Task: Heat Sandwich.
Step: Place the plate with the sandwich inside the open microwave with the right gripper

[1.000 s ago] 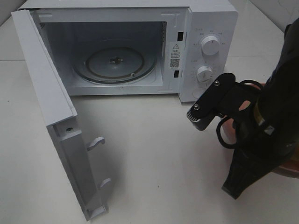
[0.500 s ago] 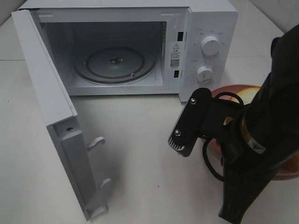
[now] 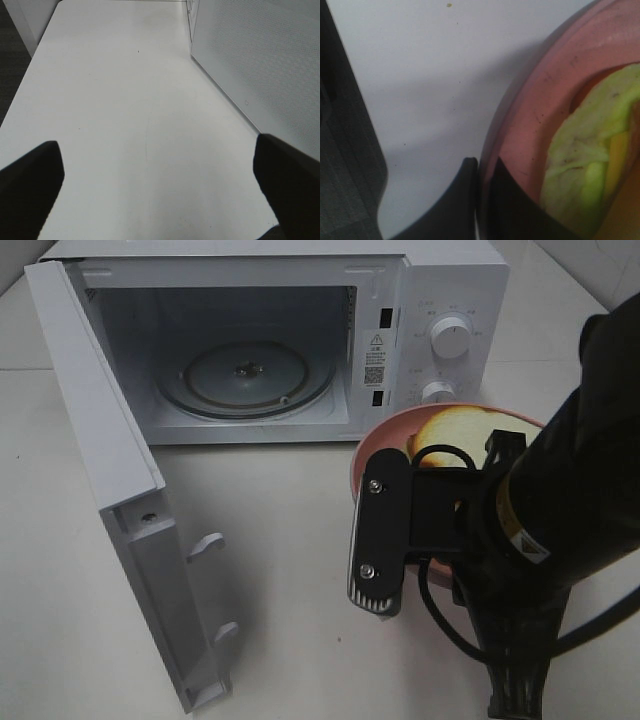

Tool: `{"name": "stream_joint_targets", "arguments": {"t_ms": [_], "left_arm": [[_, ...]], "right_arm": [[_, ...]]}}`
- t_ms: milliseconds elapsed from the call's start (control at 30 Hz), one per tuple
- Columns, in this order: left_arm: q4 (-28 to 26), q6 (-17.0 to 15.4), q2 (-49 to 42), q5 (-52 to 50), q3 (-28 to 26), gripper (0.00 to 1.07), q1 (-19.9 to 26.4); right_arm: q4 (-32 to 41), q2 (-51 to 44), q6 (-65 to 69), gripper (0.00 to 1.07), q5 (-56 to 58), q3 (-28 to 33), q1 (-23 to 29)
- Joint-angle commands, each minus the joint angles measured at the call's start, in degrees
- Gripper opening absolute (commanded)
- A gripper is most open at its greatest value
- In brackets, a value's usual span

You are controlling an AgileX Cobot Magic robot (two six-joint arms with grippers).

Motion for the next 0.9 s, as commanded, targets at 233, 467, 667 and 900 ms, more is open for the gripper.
{"name": "stream_joint_targets", "arguments": {"t_ms": [233, 467, 667, 900], "left_arm": [[-0.06, 0.00, -0.97, -0.69, 0.00, 0.98, -0.06], [-0.06, 0.00, -0.97, -0.69, 0.00, 0.98, -0.06], [-0.06, 0.00, -0.97, -0.69, 0.00, 0.98, -0.06], [-0.06, 0.00, -0.97, -0.69, 0.00, 0.98, -0.06]], "right_arm": [[-1.60, -0.57, -12.15, 0.02, -4.41, 0.11, 0.23], [-1.15, -0.57, -11.17, 0.02, -6.82, 0.11, 0.11], [-1.09, -0.57, -22.35, 0.02, -7.10, 0.11, 0.11], [2.18, -0.57, -30.08, 0.02, -8.65, 0.11, -4.24]]}}
